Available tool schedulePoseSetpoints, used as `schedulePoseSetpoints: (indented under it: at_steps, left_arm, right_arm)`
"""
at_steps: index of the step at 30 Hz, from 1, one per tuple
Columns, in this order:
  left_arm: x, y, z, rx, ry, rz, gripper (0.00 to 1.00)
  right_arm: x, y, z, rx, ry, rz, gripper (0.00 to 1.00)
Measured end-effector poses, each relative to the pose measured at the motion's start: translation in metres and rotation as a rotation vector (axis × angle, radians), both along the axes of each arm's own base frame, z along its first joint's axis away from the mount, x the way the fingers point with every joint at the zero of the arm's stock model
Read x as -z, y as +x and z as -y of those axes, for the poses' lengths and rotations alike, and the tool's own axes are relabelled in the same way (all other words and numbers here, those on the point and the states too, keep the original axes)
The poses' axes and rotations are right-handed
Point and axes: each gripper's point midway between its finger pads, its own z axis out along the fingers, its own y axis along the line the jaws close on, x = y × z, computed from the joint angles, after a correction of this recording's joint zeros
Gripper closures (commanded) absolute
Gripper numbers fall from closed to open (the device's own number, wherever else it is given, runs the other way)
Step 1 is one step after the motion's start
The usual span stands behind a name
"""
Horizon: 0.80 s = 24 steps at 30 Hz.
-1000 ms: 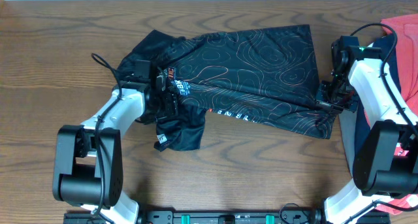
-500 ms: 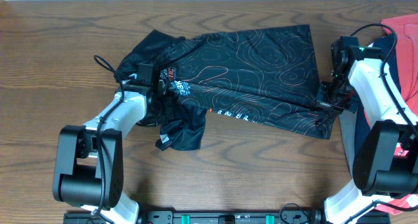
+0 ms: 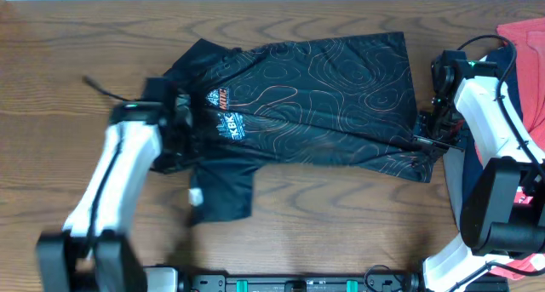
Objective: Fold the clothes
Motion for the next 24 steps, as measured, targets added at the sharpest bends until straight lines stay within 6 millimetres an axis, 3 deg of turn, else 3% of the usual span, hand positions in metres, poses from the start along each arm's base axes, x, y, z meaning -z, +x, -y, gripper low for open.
schedulePoseSetpoints:
  at_steps: [3,12,17,24]
  left_arm:
    - [-0.046,-0.006,-0.011,-0.032,-0.016,0.108,0.94]
    - [-0.099,-0.037,-0.028,-0.113,-0.018,0.281,0.94]
    - [-0.119,-0.044,-0.032,-0.126,-0.006,0.383,0.94]
    - [-0.125,-0.048,-0.030,-0.123,-0.012,0.409,0.94]
  right_arm:
    - [-0.011,-0.001,0.006,0.022,-0.003,0.036,0.99]
    - [-0.077,-0.019,0.015,0.056,-0.020,0.219,0.99]
    - [-0.092,-0.026,0.013,0.050,-0.022,0.261,0.99]
    - [-0.092,-0.040,0.012,0.045,-0.016,0.208,0.99]
